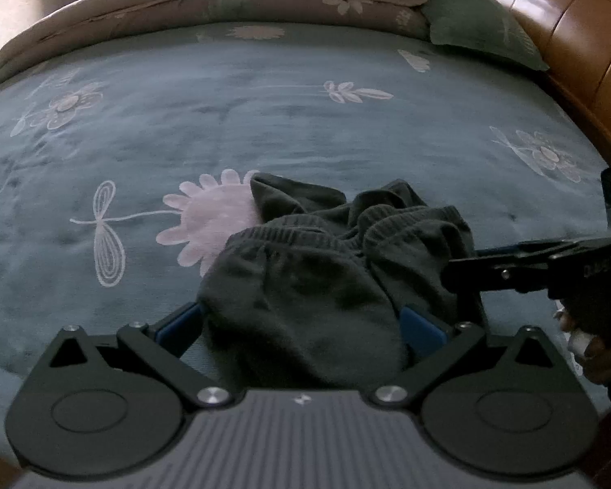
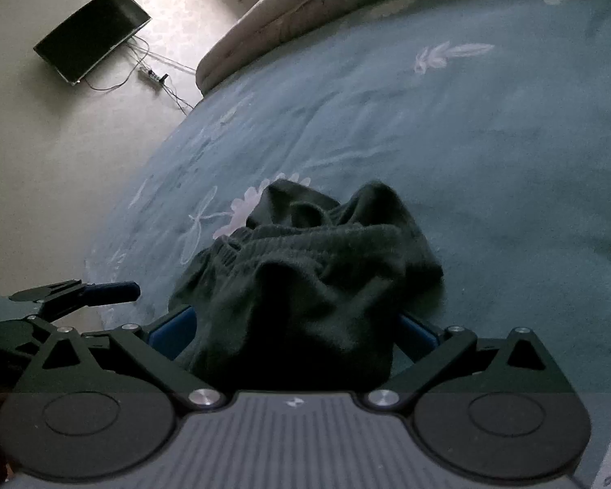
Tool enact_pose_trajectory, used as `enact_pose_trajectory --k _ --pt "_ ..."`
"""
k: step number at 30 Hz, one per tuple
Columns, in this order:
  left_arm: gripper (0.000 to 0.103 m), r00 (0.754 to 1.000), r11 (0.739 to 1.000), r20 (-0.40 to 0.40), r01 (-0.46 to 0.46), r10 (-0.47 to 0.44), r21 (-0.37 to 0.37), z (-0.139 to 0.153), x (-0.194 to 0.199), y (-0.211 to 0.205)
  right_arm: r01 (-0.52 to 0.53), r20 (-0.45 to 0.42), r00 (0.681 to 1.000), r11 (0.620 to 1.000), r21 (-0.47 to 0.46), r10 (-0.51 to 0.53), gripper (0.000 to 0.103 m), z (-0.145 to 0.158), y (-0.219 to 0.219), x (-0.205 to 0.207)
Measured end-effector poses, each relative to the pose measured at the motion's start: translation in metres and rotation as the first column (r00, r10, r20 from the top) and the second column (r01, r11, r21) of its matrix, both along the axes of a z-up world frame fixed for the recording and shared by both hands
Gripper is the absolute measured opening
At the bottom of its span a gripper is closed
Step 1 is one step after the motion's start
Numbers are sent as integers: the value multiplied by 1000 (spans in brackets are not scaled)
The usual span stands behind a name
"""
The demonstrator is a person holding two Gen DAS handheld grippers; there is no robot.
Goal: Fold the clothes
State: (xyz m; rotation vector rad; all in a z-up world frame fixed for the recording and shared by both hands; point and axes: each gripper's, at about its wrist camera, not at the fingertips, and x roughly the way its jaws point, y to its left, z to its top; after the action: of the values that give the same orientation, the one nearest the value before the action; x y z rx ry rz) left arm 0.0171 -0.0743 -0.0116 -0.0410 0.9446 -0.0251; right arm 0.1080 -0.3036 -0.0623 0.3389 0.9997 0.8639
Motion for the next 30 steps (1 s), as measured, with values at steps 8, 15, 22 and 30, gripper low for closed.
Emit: enact_pose_trajectory --k 8,15,22,30 --pt "102 1000 999 17 -9 10 -39 -1 -2 14 -87 51 996 965 249 77 103 41 -15 -10" --pt "102 1000 995 -6 21 -22 -94 -18 10 39 -50 -21 998 990 133 53 103 6 11 -2" --pt "102 993 983 -29 109 -114 -148 -37 22 68 49 -120 992 984 171 -29 103 -32 15 1" --pt "102 977 958 -21 204 -212 -201 -42 27 98 161 -55 986 976 147 -155 85 16 9 -28"
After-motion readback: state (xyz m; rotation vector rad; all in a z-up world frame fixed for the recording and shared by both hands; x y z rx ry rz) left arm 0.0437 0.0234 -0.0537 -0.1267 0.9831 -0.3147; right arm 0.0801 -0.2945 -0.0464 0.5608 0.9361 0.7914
